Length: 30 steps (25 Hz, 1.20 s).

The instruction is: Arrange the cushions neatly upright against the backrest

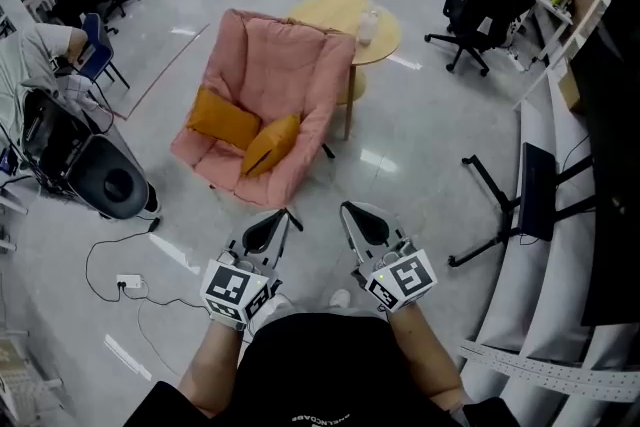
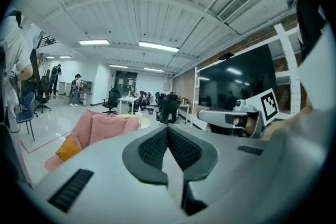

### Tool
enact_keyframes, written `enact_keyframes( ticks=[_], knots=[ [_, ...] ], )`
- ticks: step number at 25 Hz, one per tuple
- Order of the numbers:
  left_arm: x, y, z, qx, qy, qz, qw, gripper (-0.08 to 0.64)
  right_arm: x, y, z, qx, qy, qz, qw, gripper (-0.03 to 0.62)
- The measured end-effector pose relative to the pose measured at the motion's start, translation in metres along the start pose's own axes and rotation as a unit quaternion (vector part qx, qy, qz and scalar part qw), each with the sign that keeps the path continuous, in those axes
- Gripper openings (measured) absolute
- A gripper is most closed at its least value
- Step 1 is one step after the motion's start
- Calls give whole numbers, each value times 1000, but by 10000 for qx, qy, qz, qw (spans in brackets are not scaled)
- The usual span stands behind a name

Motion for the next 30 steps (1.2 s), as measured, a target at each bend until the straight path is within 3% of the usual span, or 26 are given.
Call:
enact_keyframes(
  ticks=[7, 14, 20, 30],
  knots=[
    [-7, 6, 13, 294, -4, 105, 9995, 12, -15, 23, 0, 160, 33, 215, 9996, 9],
    [-11, -26, 29, 397, -90, 70, 9991, 12, -31, 39, 29, 132, -204, 144, 9996, 9],
    [-4, -86, 51, 322, -250, -119, 9991, 12, -48, 52, 89, 39, -487, 180, 9986, 9],
    [13, -223, 85, 197, -504, -601, 9967, 12, -86, 57, 224, -100, -1040, 288, 9941, 9]
  ],
)
Point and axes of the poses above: the fingertips, and each gripper's own axes: z forward along the fingers, y to its right, x out of its top, the point moved 4 cm from there along -z, backward along the fingers, and after that the axes turned 14 degrees about -z, right-handed, at the moved point
